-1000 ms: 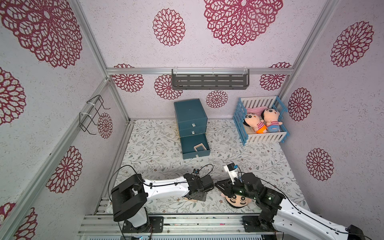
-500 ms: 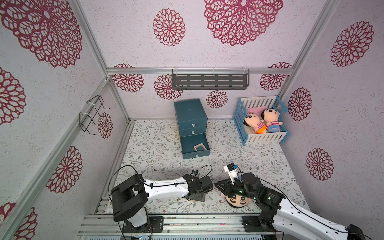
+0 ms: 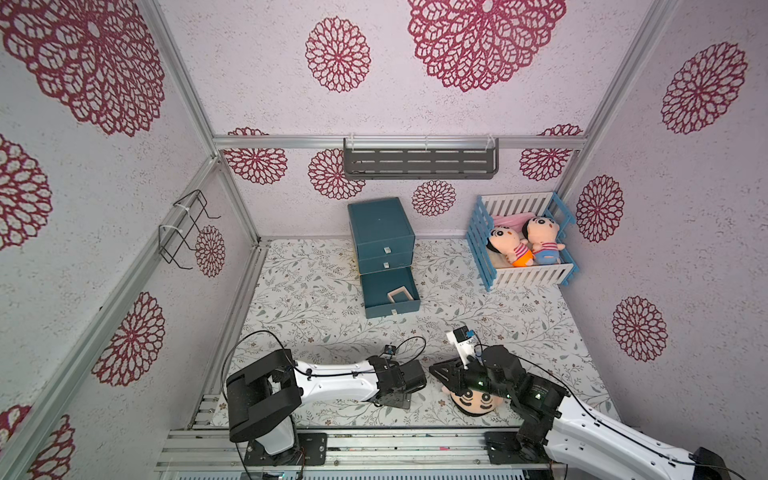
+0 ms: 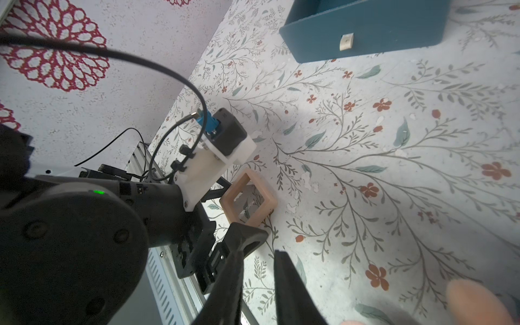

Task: Place the brooch boxes into the drawer by color
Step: Pick up the brooch box from the center of the board.

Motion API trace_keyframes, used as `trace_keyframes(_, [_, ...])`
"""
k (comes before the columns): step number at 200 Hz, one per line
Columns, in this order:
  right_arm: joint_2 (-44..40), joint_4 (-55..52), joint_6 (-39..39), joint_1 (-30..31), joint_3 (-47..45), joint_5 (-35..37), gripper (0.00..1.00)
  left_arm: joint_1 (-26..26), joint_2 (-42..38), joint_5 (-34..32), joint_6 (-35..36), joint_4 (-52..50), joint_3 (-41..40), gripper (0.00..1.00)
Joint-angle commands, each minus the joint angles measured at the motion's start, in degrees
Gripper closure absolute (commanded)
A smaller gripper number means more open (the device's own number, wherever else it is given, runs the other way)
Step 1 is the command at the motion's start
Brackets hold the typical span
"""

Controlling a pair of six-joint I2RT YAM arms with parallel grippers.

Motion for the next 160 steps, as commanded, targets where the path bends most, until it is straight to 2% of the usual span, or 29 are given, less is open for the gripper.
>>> trace_keyframes(1, [0.05,1.4,0.51,0.26,0.06,0.42,0.75,-0.74,1.82,-1.15,-0.59,0.87,1.09,0.07])
trace_keyframes(52, [0.14,1.2,0.53,0.26,0.39,0.57,0.76,-0.81,0.95,-3.19,-1.24,-0.99,1.02,0.28])
trace_keyframes(94, [0.73,1.72,0.69,0.29,0.56,0.88,0.76,0.51,0.08,-4.2,-1.68,-5.98,3.72,0.33])
trace_keyframes(125, [1.27,2.28,0.92,-0.78,1.12,2.04,0.77,5.82,-3.34,-3.2,-1.54,-8.08,5.86,0.36])
trace_keyframes(160, [2.06,3.11,0.52,-6.81,2.61,1.33,0.79,14.84,-5.71,-2.93,0.61,-11.99,11.21,0.34])
